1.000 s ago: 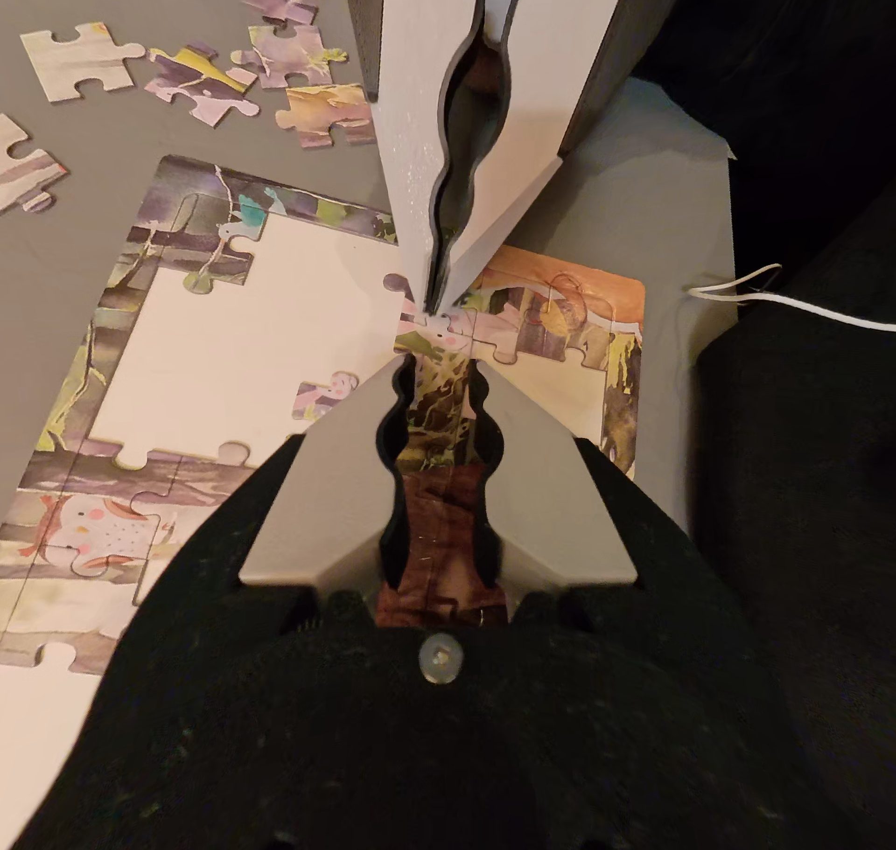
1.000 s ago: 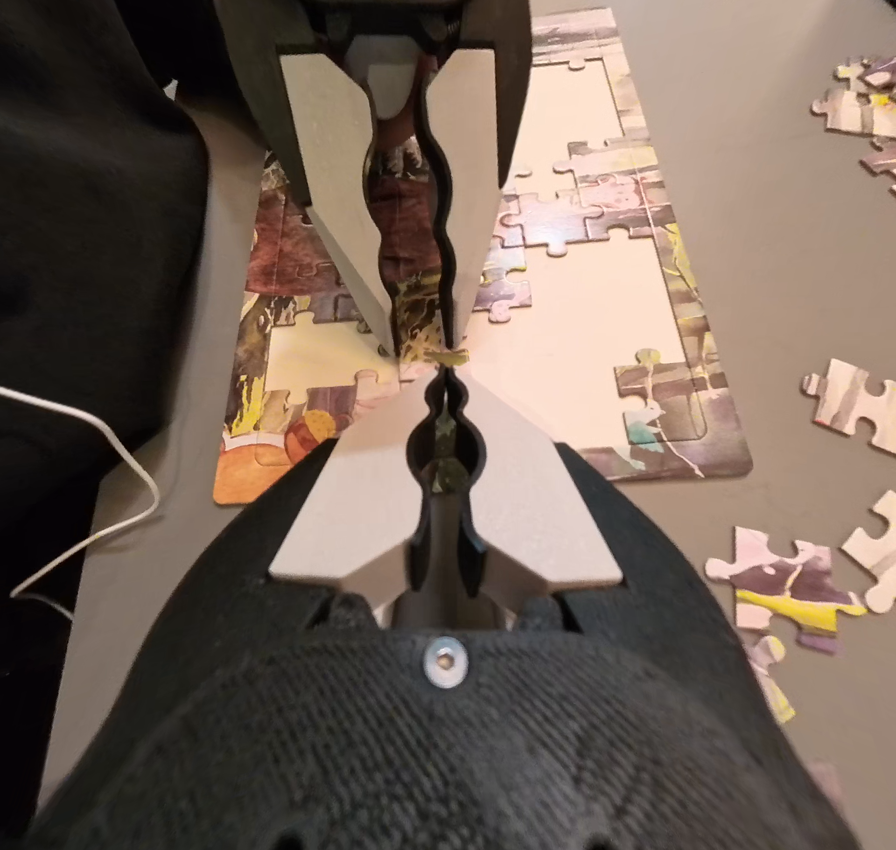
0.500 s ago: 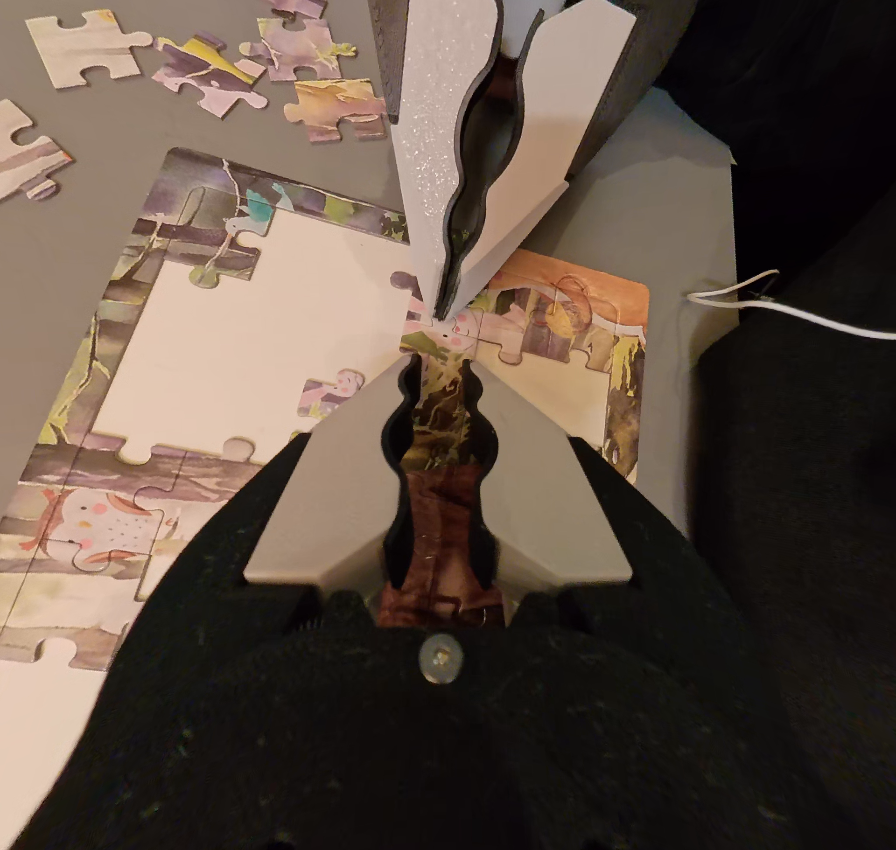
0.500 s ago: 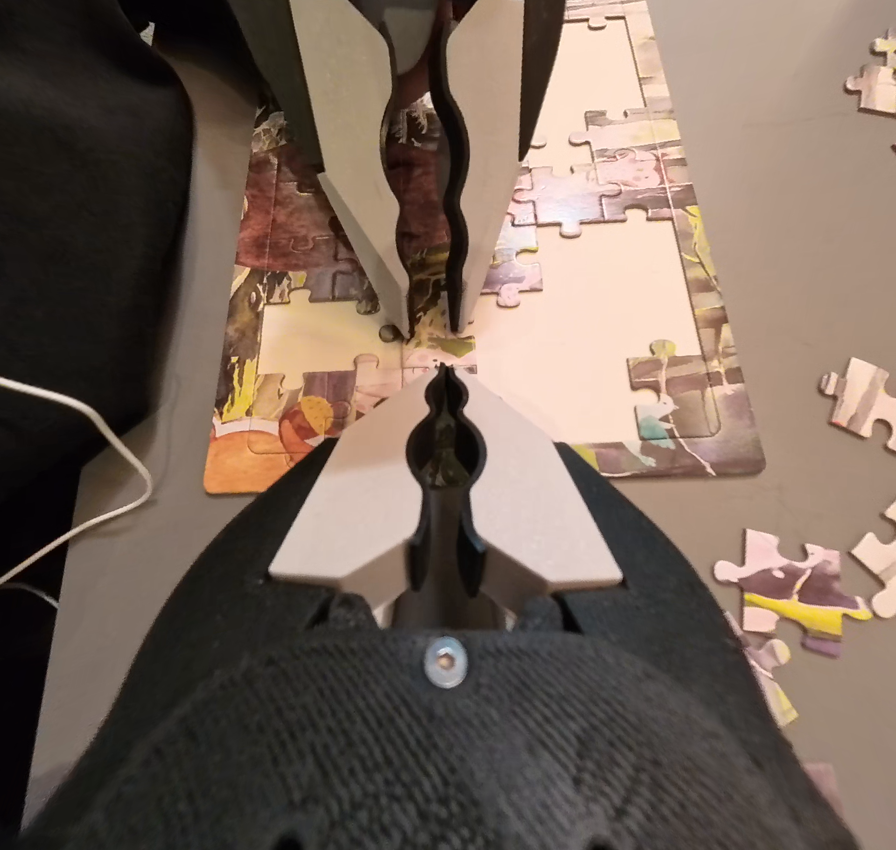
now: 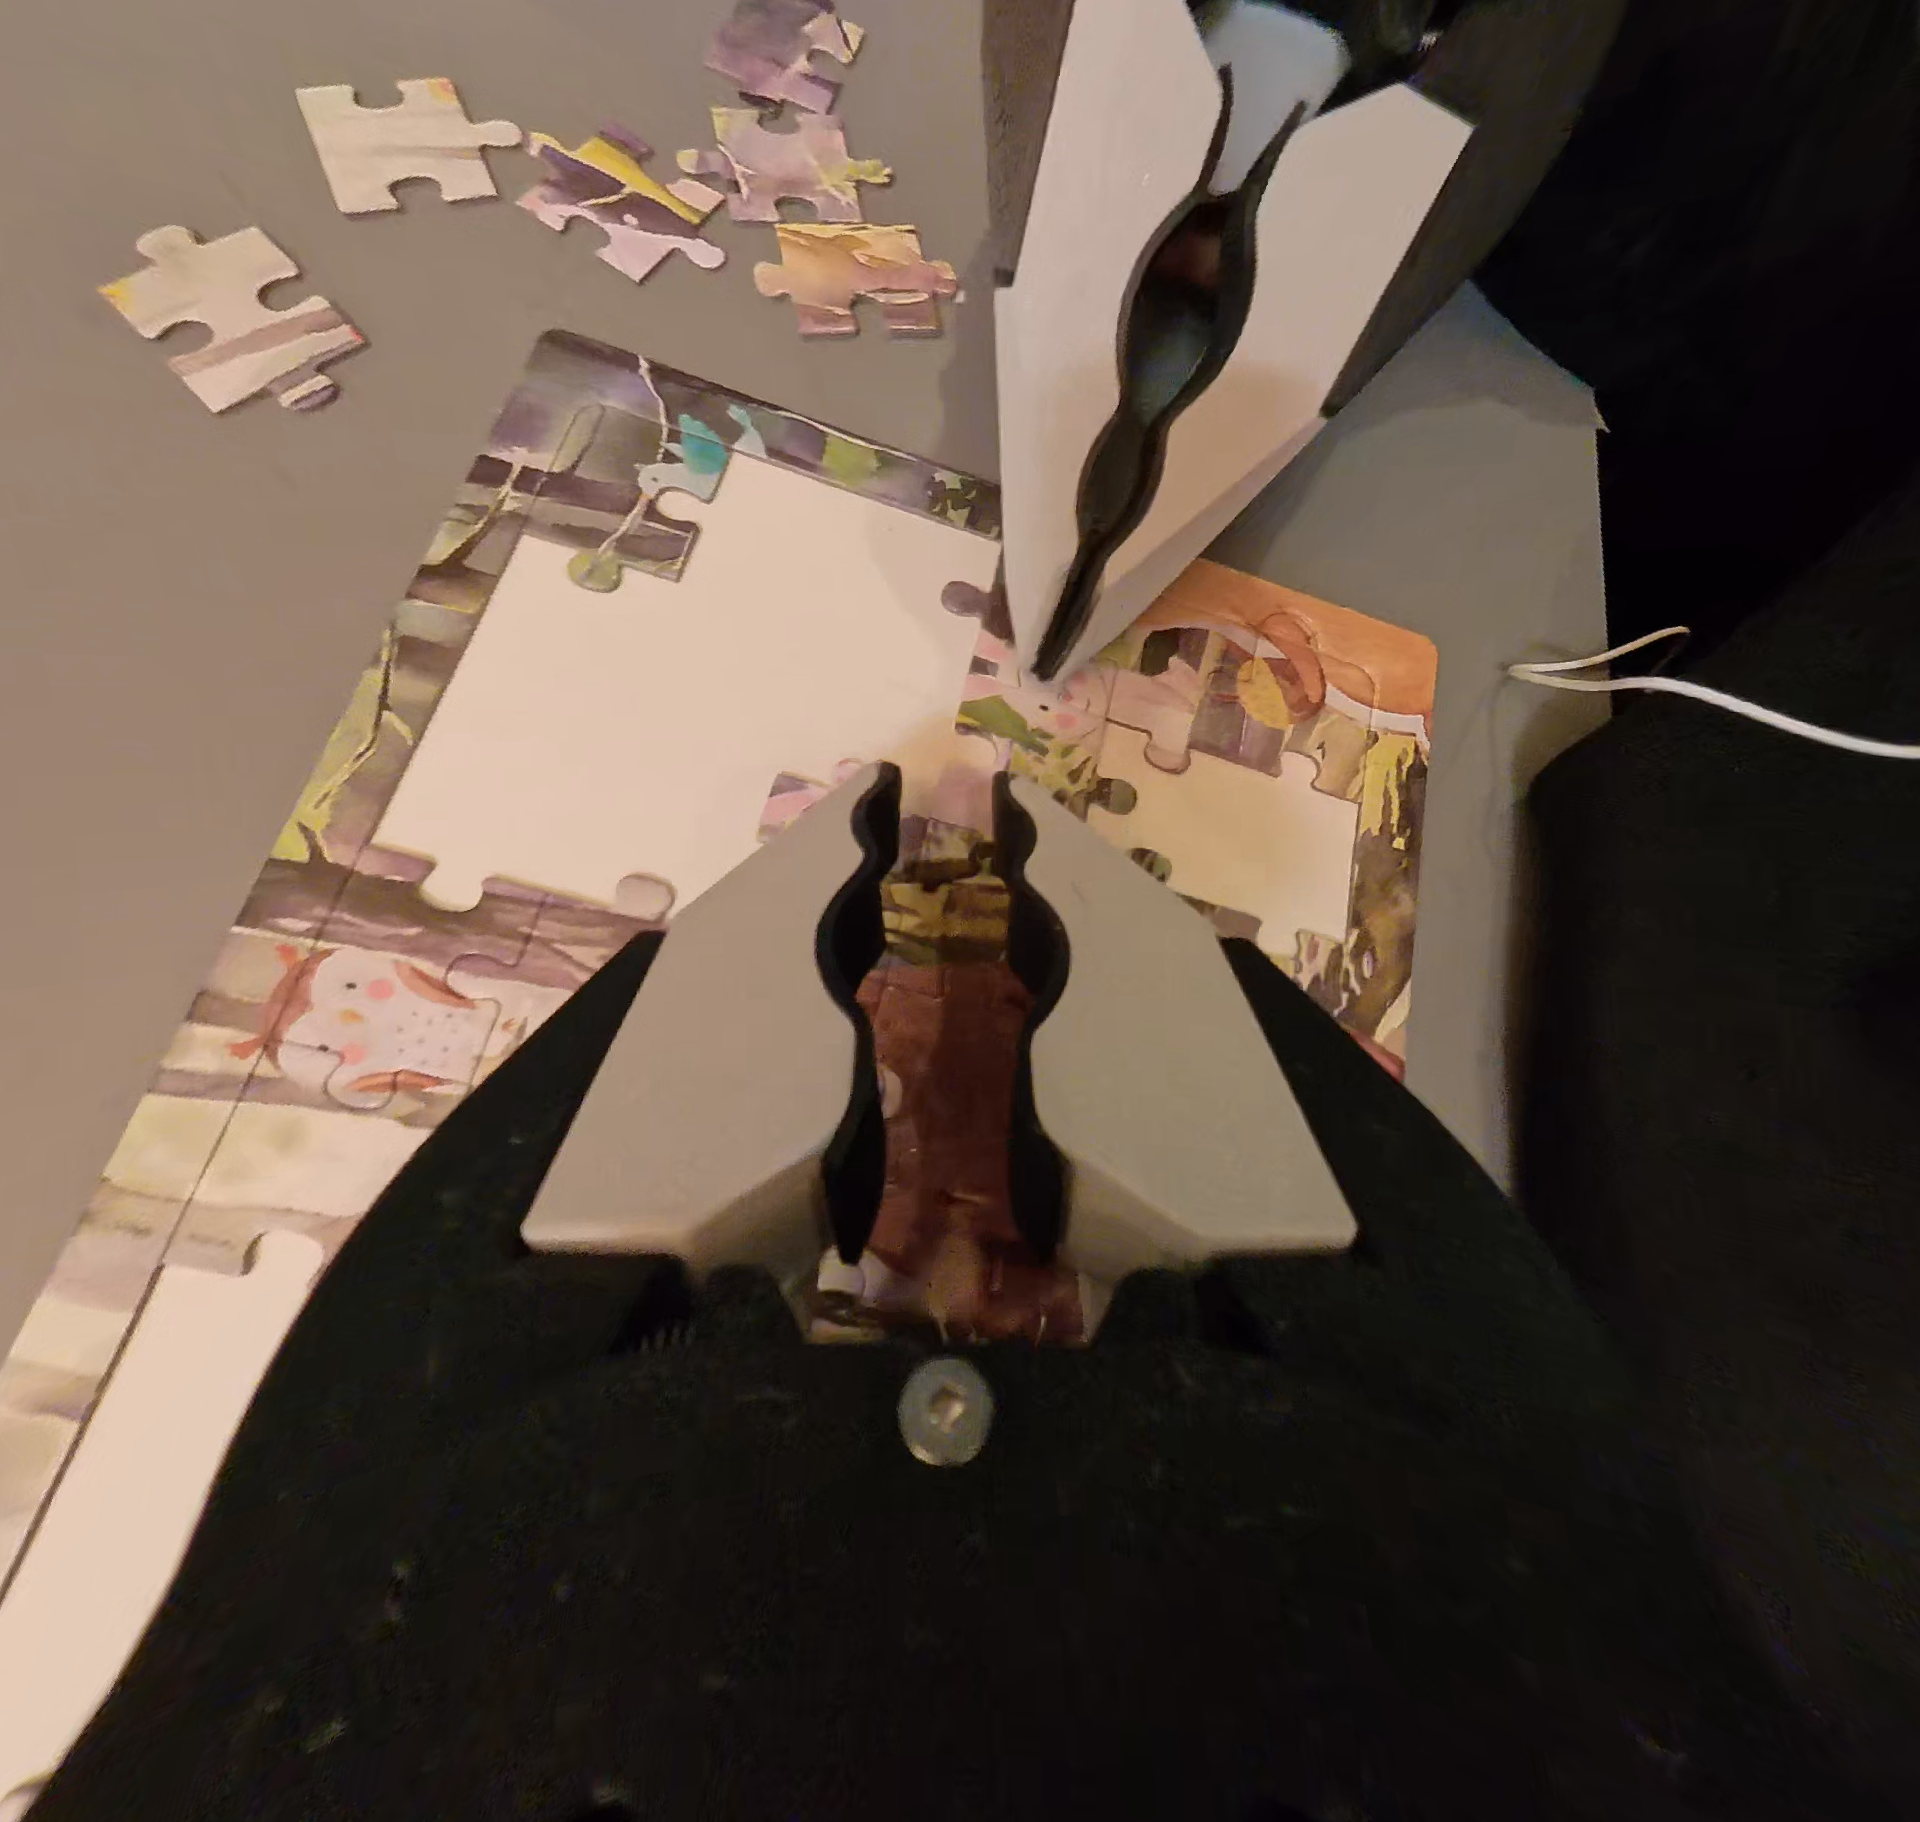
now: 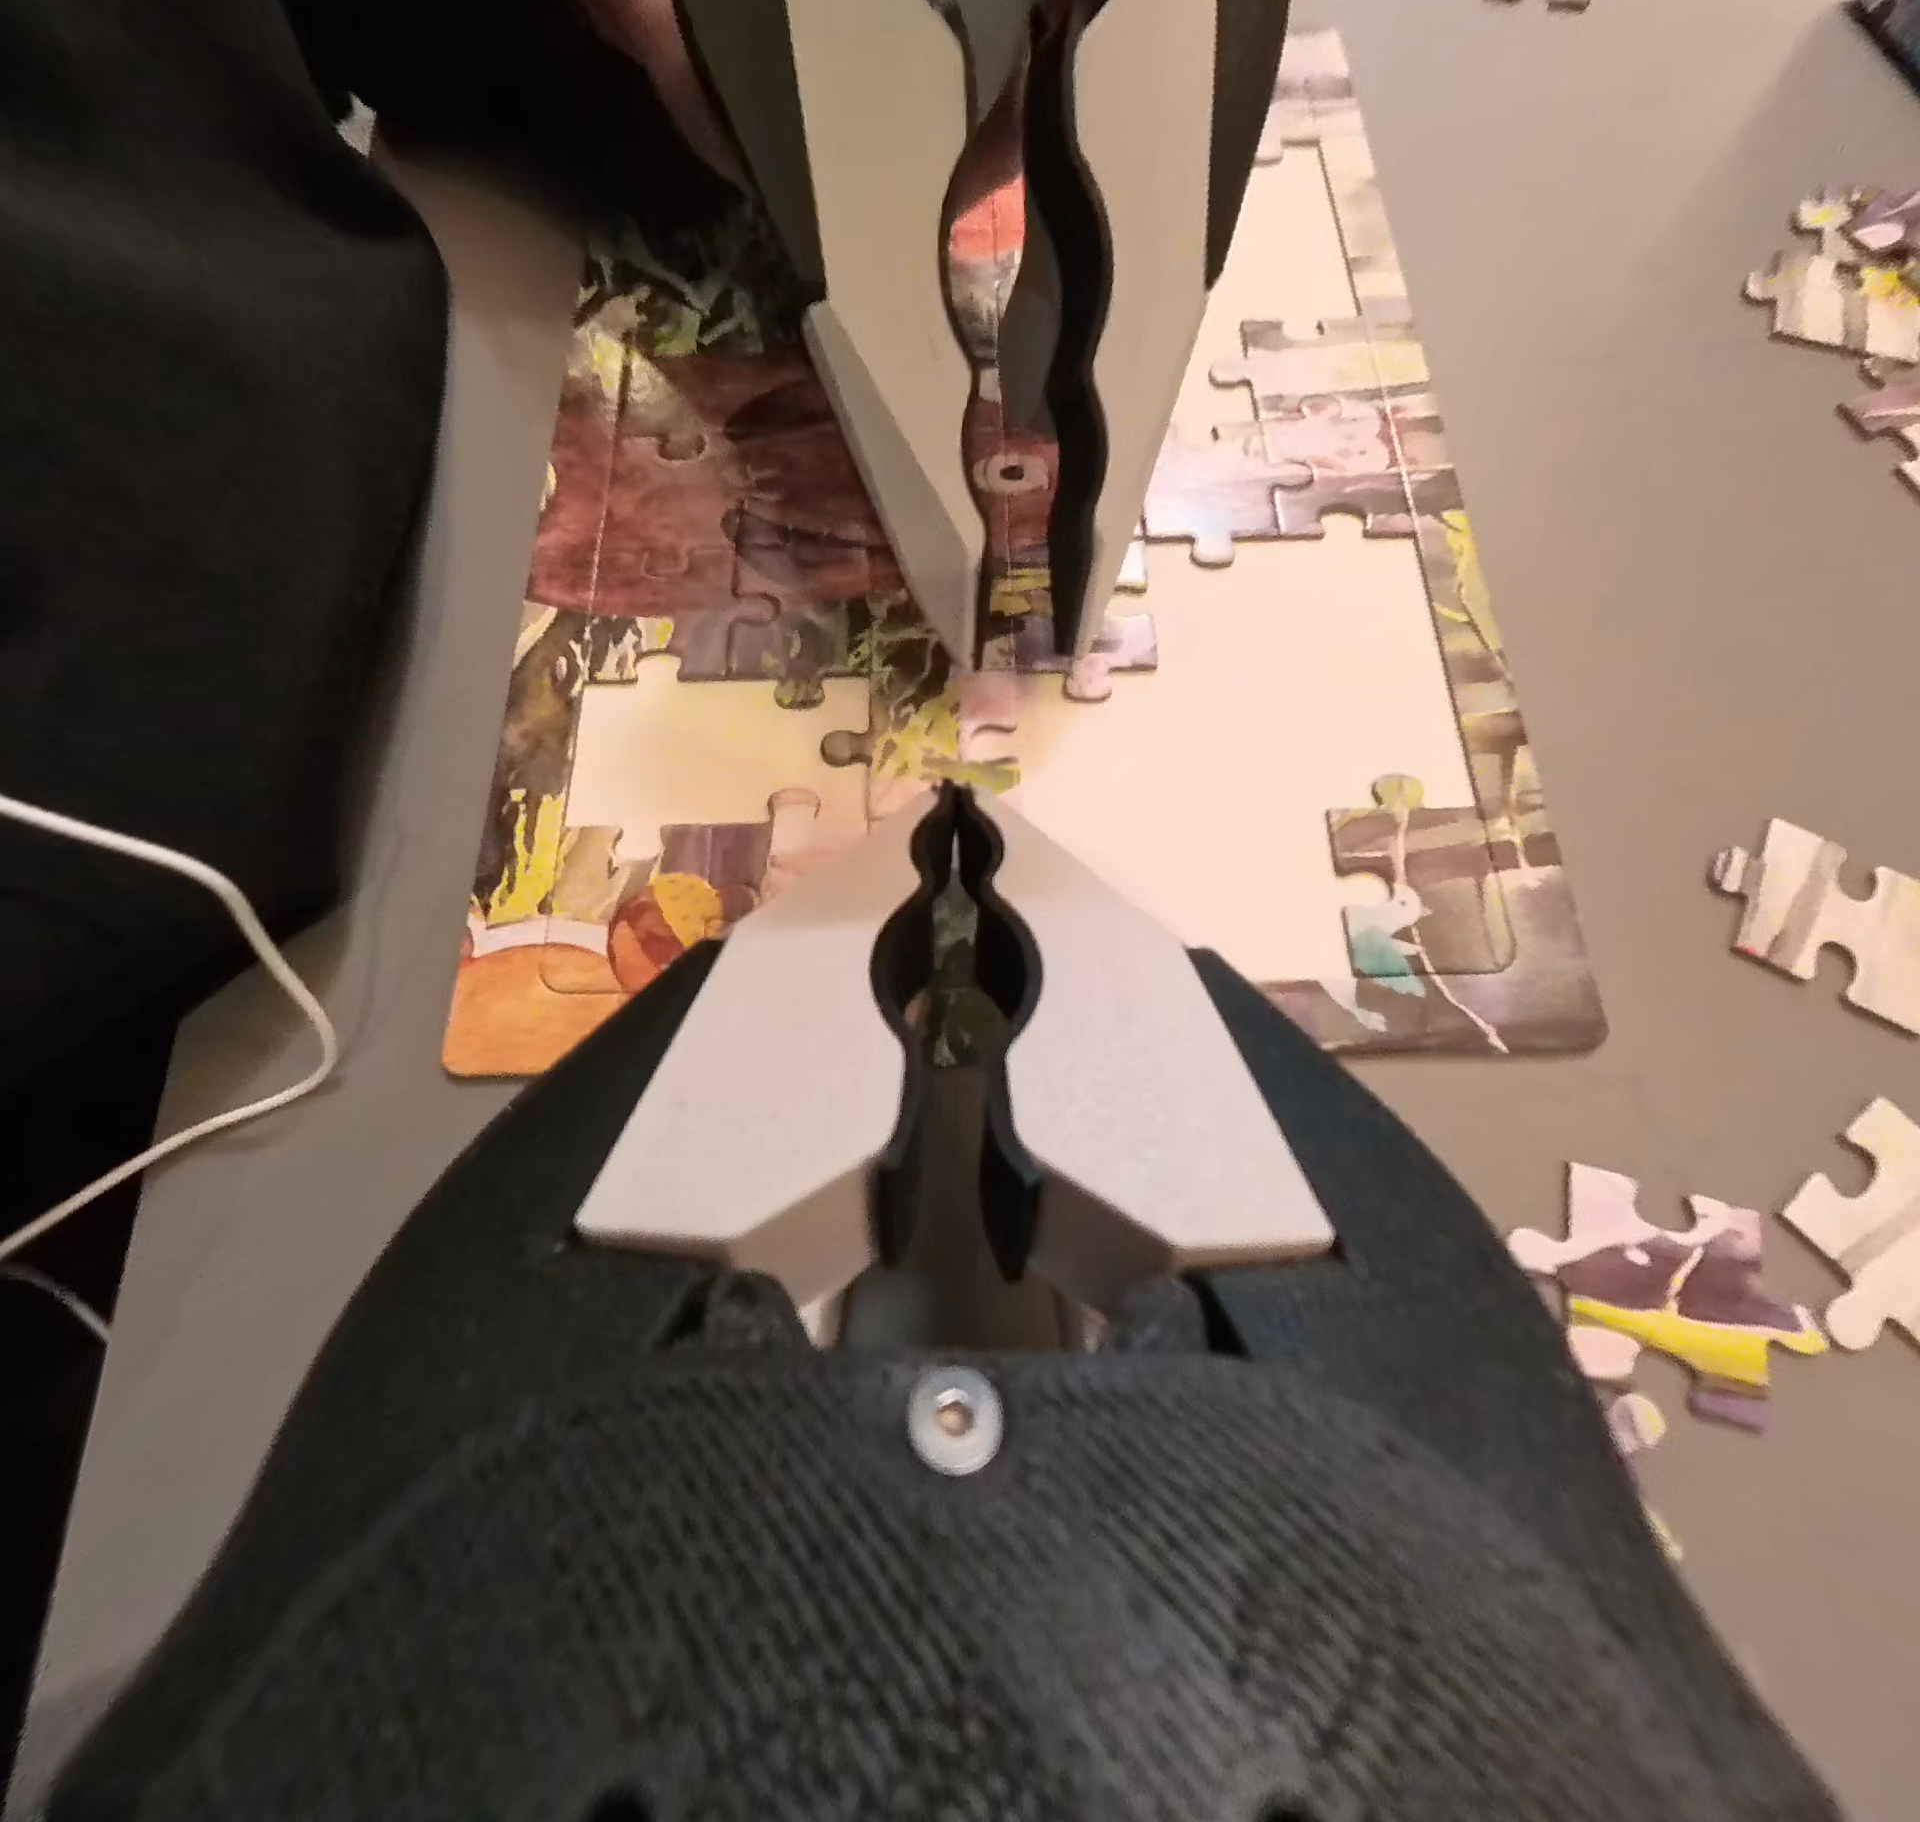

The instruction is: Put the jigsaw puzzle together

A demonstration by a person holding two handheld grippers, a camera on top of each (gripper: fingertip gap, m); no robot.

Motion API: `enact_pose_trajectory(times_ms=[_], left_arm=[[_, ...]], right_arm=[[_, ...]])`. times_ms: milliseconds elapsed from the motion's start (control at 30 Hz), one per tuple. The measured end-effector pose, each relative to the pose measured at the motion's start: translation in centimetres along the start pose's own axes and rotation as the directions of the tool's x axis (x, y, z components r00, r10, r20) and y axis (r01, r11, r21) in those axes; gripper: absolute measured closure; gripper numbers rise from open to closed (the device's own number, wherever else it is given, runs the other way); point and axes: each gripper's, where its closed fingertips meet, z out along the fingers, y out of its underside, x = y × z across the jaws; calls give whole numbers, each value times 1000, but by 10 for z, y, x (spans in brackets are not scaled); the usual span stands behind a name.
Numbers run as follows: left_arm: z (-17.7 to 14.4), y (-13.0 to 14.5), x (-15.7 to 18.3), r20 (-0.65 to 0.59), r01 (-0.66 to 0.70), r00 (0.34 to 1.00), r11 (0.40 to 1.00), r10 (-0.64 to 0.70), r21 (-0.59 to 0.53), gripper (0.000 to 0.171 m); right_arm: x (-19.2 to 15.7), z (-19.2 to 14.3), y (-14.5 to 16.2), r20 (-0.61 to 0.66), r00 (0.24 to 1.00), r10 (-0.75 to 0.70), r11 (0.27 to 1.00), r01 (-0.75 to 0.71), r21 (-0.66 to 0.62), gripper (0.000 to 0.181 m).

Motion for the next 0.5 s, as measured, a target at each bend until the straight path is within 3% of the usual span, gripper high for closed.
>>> enact_pose_trajectory(times_ms=[100,200,300,500], left_arm=[[-2,-1,-2,8,-6,1000,1000,6,10,157],[-3,-1,-5,18,-7,1000,1000,7,20,157],[-7,-1,-11,39,-2,999,999,1,33,159],[-25,-3,-33,64,88,994,992,-94,94,171]], right_arm=[[7,-2,4,-30,999,21,1000,-21,-14,181],[30,-11,5,-168,986,22,1000,-24,-8,181],[58,-33,3,-317,946,64,997,-49,54,181],[95,-80,10,-486,855,182,979,-109,174,181]])
